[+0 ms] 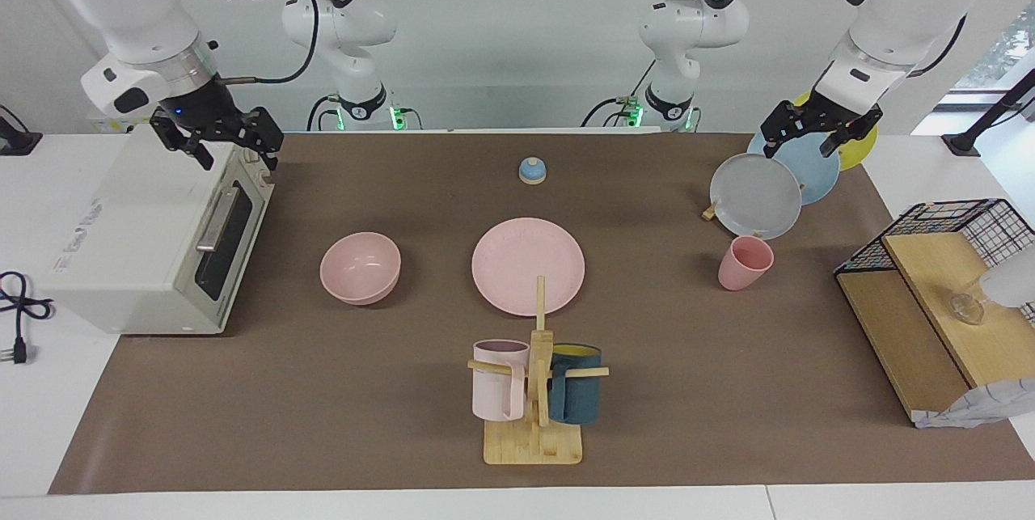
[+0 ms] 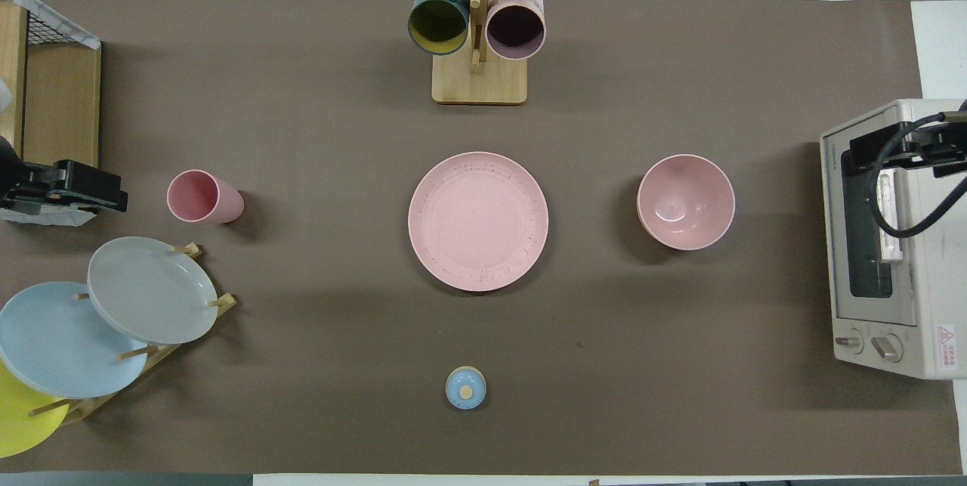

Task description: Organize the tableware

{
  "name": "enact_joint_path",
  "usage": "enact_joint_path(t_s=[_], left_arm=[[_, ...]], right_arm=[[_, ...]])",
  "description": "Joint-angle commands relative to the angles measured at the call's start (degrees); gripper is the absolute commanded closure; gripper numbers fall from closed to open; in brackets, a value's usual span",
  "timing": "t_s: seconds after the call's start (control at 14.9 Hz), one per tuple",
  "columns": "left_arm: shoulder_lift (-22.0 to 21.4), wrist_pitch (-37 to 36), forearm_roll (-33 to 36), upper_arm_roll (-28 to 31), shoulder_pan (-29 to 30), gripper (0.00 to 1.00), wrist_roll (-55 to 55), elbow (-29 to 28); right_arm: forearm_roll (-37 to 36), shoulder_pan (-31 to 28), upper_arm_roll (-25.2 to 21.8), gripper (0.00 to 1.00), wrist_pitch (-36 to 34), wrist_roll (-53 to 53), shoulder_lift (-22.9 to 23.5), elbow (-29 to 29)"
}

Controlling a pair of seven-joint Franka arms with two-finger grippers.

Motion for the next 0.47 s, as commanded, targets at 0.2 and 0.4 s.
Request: enact_joint_path(t_s=[0.2,0.4], left_arm=[[-0.6,-0.6,1.1,-0.2,0.2,0.0,-0.4,0.0],[-0.6,-0.6,1.1,-0.2,0.2,0.0,-0.8,0.0]], right_arm=[[1.3,-1.0,-0.2,0.0,0.1,-1.4,0.0,-0.1],[1.3,-0.9,-0.3,0.0,-0.1,-1.8,-0.7,-1.3]])
